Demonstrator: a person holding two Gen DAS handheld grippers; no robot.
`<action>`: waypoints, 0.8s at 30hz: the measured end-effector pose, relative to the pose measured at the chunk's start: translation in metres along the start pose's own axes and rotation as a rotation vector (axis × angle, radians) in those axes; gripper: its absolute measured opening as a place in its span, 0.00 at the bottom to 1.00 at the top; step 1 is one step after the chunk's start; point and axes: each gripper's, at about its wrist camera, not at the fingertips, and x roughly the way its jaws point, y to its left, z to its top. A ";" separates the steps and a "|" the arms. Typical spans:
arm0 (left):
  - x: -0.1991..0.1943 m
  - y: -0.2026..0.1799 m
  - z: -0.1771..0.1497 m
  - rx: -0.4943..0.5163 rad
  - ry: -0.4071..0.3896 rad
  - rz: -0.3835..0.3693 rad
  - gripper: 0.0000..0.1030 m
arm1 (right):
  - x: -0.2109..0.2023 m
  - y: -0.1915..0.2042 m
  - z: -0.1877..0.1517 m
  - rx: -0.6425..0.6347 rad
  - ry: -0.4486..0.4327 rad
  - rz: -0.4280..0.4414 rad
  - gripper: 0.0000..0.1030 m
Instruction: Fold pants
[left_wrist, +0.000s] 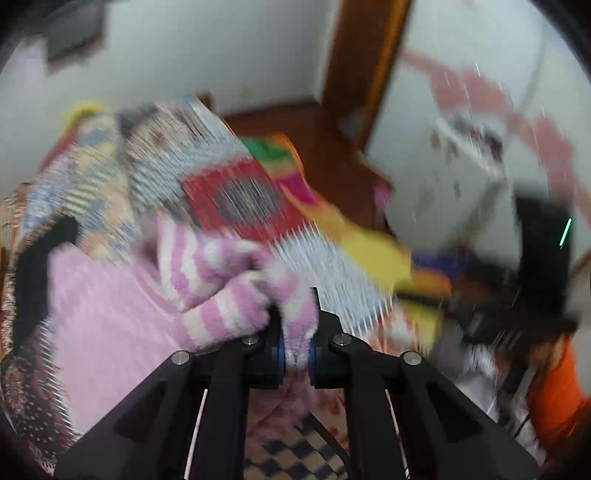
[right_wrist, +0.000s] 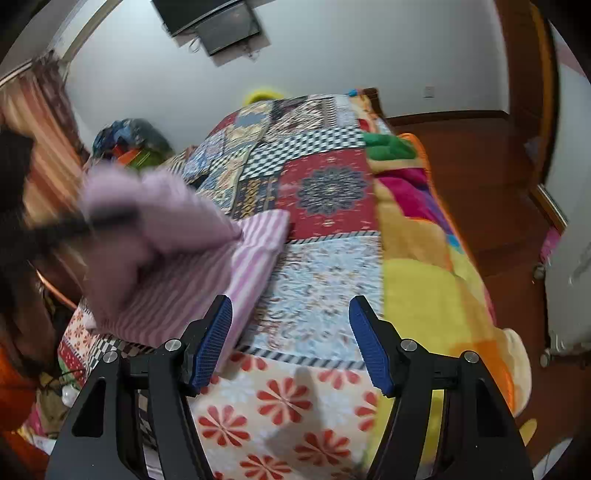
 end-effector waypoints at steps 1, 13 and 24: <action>0.009 -0.004 -0.007 0.014 0.029 0.004 0.08 | -0.003 -0.002 -0.001 0.005 -0.004 -0.004 0.61; -0.049 0.028 -0.018 -0.058 -0.034 -0.023 0.40 | -0.008 0.018 0.005 -0.038 -0.037 0.035 0.61; -0.076 0.163 -0.066 -0.259 -0.043 0.293 0.63 | 0.011 0.059 -0.005 -0.104 0.022 0.086 0.61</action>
